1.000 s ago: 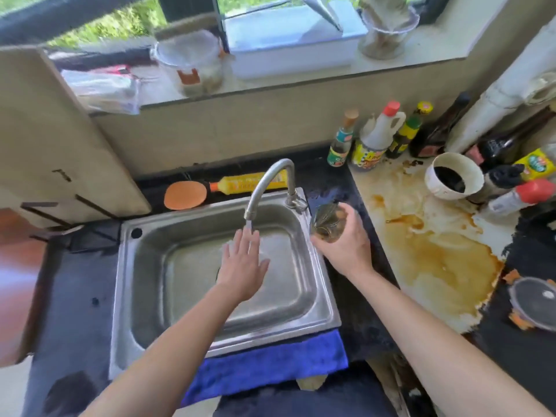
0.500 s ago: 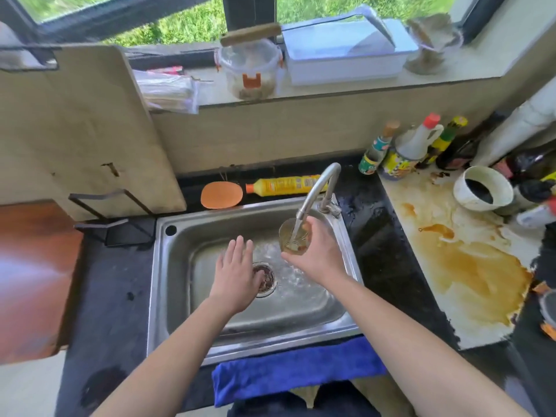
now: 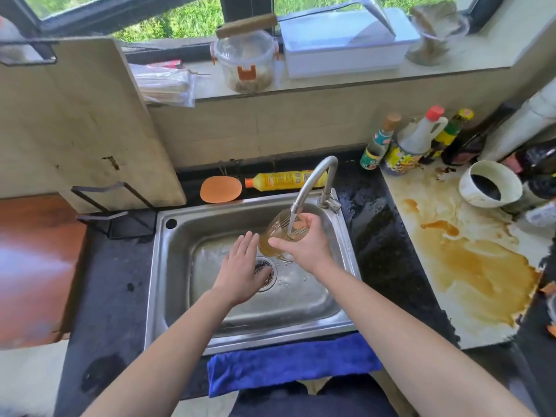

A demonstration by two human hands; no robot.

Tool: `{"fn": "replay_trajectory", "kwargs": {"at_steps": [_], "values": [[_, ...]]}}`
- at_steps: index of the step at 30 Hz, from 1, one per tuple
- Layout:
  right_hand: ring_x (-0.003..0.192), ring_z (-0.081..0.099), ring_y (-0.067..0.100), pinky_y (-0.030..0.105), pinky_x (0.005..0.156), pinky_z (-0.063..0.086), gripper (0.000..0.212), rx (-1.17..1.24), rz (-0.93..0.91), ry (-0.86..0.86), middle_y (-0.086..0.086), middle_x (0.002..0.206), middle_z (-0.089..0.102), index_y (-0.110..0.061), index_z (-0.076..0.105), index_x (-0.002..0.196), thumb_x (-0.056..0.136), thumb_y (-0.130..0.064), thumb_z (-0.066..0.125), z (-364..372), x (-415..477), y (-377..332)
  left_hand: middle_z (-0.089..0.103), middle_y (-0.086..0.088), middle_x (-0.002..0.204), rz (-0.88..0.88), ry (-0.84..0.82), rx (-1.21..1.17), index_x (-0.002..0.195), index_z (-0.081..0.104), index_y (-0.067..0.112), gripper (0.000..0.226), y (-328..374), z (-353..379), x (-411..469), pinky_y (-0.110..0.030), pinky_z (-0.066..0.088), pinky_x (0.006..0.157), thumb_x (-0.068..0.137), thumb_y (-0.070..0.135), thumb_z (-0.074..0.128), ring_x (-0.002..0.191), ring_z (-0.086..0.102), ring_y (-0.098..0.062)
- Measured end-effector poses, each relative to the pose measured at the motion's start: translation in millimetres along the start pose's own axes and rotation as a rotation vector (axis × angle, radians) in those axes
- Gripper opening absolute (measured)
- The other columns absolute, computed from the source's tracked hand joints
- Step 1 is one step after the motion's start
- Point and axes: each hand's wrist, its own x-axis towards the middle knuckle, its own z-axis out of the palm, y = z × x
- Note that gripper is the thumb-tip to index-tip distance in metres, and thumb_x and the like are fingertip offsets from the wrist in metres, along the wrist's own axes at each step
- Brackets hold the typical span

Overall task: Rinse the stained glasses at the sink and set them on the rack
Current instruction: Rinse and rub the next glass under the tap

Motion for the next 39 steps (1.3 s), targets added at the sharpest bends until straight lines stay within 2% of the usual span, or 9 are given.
{"fn": "replay_trajectory", "kwargs": {"at_steps": [2,5,9,14,17,21,25,33,39], "values": [[0.113,0.055,0.009,0.033,0.097,0.051,0.093,0.1,0.055,-0.023,-0.013,0.122,0.052,-0.023,0.042,0.136,0.062,-0.04,0.095,1.7,3.0,2.4,0.014,-0.004,0.168,0.039,0.037,-0.049,0.161,0.009,0.013,0.087,0.0,-1.1,1.3,-0.036,0.012,0.125,0.097,0.045,0.059,0.155,0.008,-0.021],[0.111,0.06,0.013,0.036,0.087,0.061,0.093,0.3,0.145,-0.103,-0.002,0.131,0.05,-0.024,0.038,0.139,0.066,-0.029,0.095,-1.3,4.3,1.4,0.025,-0.004,0.165,0.047,0.083,-0.109,0.159,0.015,0.013,0.089,0.3,-5.4,6.1,-0.035,0.02,0.123,0.093,0.041,0.068,0.153,0.019,-0.021],[0.111,0.067,0.021,0.041,0.085,0.062,0.099,0.457,0.225,-0.243,0.006,0.129,0.058,-0.032,0.038,0.145,0.066,-0.023,0.095,-1.4,8.2,3.7,0.035,-0.002,0.159,0.005,0.121,-0.163,0.158,0.022,0.015,0.09,4.6,-9.4,14.0,-0.037,0.034,0.117,0.086,0.029,0.075,0.147,0.031,-0.02],[0.102,0.074,0.021,0.033,0.078,0.061,0.106,0.505,0.285,-0.337,0.011,0.128,0.066,-0.027,0.042,0.146,0.057,-0.027,0.098,-2.6,15.0,8.2,0.058,-0.001,0.13,-0.01,0.165,-0.221,0.141,0.047,0.018,0.07,1.4,-13.0,18.0,-0.034,0.047,0.092,0.079,0.021,0.078,0.121,0.055,-0.022],[0.109,0.071,0.02,0.03,0.08,0.059,0.103,0.461,0.291,-0.374,0.006,0.129,0.067,-0.028,0.043,0.147,0.059,-0.031,0.097,-7.3,20.5,8.1,0.06,0.002,0.124,-0.011,0.129,-0.228,0.136,0.05,0.02,0.067,-1.1,-17.1,16.0,-0.035,0.048,0.092,0.077,0.028,0.081,0.115,0.056,-0.019],[0.107,0.072,0.018,0.034,0.085,0.06,0.075,0.442,0.278,-0.393,0.004,0.122,0.072,-0.024,0.053,0.139,0.074,-0.029,0.091,-5.2,23.4,3.2,0.051,-0.001,0.125,-0.029,0.08,-0.323,0.143,0.043,0.016,0.07,2.2,-20.5,14.8,-0.031,0.045,0.093,0.081,0.02,0.073,0.115,0.054,-0.021],[0.11,0.071,0.018,0.034,0.085,0.06,0.079,0.452,0.264,-0.419,0.005,0.125,0.07,-0.025,0.05,0.141,0.073,-0.03,0.091,-4.6,23.2,1.8,0.044,-0.003,0.139,-0.046,0.067,-0.446,0.152,0.034,0.016,0.074,5.0,-26.2,11.4,-0.03,0.044,0.1,0.087,0.02,0.069,0.121,0.046,-0.012],[0.11,0.072,0.023,0.044,0.1,0.055,0.065,0.516,0.238,-0.483,0.008,0.12,0.073,-0.02,0.051,0.139,0.083,-0.012,0.083,-7.6,16.9,3.6,0.057,0.005,0.124,-0.035,0.172,-0.481,0.141,0.051,0.022,0.081,12.7,-33.5,17.6,-0.025,0.044,0.097,0.071,0.035,0.089,0.113,0.054,-0.01],[0.11,0.071,0.018,0.038,0.093,0.057,0.054,0.421,0.206,-0.472,0.002,0.125,0.07,-0.03,0.057,0.133,0.086,-0.022,0.081,-15.7,20.1,5.7,0.062,0.018,0.101,-0.107,0.094,-0.52,0.121,0.058,0.032,0.066,15.9,-37.2,20.8,-0.001,0.043,0.065,0.066,0.033,0.094,0.088,0.058,0.008]]}}
